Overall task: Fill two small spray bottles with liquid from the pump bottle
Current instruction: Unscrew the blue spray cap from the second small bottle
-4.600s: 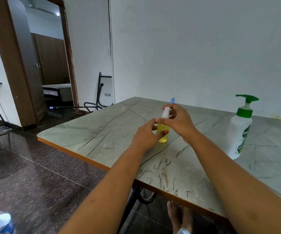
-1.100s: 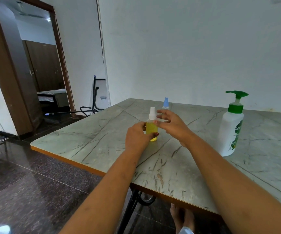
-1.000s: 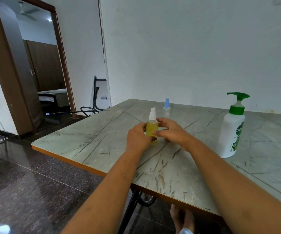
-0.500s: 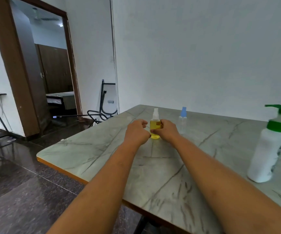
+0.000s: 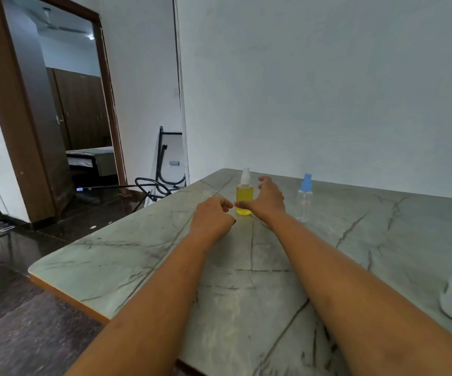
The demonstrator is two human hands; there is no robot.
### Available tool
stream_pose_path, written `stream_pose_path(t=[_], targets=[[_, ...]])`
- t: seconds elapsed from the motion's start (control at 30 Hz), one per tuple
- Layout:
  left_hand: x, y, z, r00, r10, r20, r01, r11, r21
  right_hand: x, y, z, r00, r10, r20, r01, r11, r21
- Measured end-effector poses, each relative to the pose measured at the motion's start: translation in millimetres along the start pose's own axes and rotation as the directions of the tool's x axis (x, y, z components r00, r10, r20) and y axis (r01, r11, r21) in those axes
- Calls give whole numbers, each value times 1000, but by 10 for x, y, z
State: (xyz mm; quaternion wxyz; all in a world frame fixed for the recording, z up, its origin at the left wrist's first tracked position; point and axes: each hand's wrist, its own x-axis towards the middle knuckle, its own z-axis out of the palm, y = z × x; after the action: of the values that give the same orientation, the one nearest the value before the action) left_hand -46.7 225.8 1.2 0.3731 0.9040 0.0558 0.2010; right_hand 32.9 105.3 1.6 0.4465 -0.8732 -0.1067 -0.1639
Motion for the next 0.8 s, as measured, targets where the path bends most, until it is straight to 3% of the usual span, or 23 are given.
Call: stream_pose_path(t=[0.07, 0.13, 0.2, 0.27, 0.33, 0.43, 0.53, 0.8], targets=[[-38, 47, -7, 1000, 8, 6, -8, 1000, -13, -93, -15, -161, 978, -119, -174, 119, 993, -12], [-93, 122, -11, 1000, 27, 1, -27, 999, -30, -198, 8, -385, 886, -224, -405, 207, 975, -85], [-147, 200, 6, 999, 47, -16, -47, 998, -51, -258, 105, -586, 797, -193, -572, 147, 981, -127], [-192, 278, 55, 998, 57, -19, -59, 996, -65, -261, 262, -721, 785, -58, -616, 8, 996, -83], [-209, 344, 128, 997, 73, -5, -73, 995, -64, -237, 407, -796, 840, 110, -531, -135, 991, -8], [-215, 415, 237, 995, 94, 19, -92, 994, -59, -203, 533, -794, 933, 249, -261, -270, 962, -46], [-200, 452, 342, 995, 94, 30, -92, 994, -67, -154, 614, -717, 947, 292, -136, -306, 947, -97], [-312, 450, 422, 997, 51, 57, -43, 988, -149, -261, 547, -806, 971, 234, -44, -238, 962, -133]])
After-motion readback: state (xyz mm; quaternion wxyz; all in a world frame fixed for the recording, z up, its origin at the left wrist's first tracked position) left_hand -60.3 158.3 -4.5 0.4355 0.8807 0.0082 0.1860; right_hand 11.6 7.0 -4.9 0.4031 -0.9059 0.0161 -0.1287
